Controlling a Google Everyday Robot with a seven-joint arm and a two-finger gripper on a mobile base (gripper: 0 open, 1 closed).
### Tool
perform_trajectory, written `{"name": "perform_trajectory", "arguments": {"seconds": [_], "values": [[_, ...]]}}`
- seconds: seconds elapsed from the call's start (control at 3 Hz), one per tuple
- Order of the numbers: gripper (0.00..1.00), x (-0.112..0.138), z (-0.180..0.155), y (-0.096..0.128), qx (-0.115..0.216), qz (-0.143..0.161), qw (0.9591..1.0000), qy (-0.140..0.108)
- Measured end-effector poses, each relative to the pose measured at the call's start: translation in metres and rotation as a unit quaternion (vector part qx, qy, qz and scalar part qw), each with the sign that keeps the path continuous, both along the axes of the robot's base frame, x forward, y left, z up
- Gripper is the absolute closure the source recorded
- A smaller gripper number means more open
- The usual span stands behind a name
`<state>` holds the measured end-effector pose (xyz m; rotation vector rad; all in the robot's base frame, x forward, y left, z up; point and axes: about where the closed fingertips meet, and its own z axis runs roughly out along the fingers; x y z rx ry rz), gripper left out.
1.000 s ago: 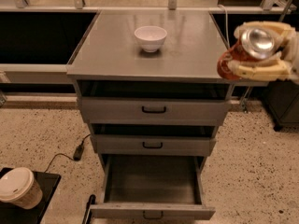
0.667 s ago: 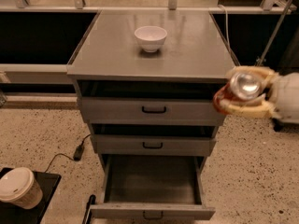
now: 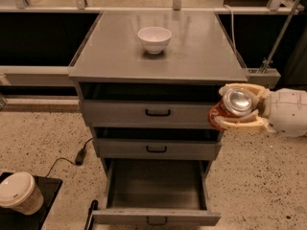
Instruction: Place coke can into bottom drawer
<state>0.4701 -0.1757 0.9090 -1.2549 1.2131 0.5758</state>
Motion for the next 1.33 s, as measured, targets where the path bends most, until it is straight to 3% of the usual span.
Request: {"name": "perform_trajectory", "arguments": {"seconds": [0.33,0.67,1.0,1.33], "values": [[1.0,0.003,-0.004,0.0,-0.026,0.004,0.9996,0.011],[1.0,0.018,-0.063,0.012,-0.045,0.014,0.996,0.075],[1.0,0.03,-0.143,0.036,-0.041,0.032,0.9886,0.141],[1.0,0.036,-0.243,0.058,-0.012,0.014,0.9788,0.204]]}}
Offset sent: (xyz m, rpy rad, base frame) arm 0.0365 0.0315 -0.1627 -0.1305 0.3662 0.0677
